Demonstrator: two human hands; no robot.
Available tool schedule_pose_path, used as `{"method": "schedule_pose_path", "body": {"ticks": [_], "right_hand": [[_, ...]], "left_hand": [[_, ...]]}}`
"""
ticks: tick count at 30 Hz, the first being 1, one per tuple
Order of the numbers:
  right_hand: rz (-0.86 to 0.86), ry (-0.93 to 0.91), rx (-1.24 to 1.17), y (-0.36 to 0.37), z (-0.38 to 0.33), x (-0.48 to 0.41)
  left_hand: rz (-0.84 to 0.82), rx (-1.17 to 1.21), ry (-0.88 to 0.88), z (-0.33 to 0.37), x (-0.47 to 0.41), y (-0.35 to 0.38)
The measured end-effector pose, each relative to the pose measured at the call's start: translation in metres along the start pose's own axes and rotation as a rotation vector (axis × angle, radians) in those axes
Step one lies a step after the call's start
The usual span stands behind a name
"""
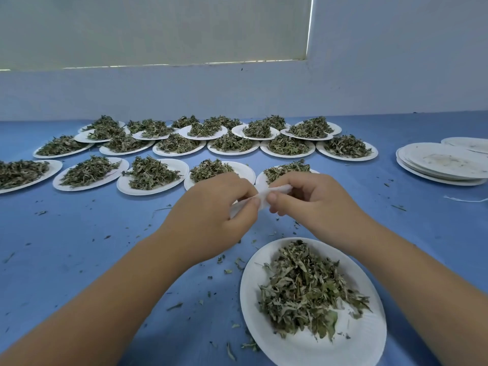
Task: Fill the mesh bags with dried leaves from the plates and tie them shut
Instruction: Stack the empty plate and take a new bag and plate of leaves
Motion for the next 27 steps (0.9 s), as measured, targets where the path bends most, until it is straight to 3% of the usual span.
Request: {"method": "schedule_pose_path", "body": {"ticks": [12, 20, 27], "right_hand": [[0.042, 0.036, 0.069, 0.007, -0.003, 0.003], [0.13, 0.151, -0.109, -0.002, 0.006, 0.001], [0.203, 0.22, -0.085, -0.003, 0.01, 0.003]], "left_hand": [[0.016, 0.015, -0.042, 0.003, -0.002, 0.005], [0.022, 0.048, -0.043, 0.009, -0.008, 0.007], [0.029, 0.061, -0.072, 0.008, -0.008, 0.011]]}}
Point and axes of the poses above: each hand's wrist, its own x-axis away from the middle knuckle, its own y-axis out of the palm, z = x × y, the point moved 8 cm from there along -x, towards the middle knuckle, and after that the axes turned 7 degrees about -x, right-handed, at the moved point
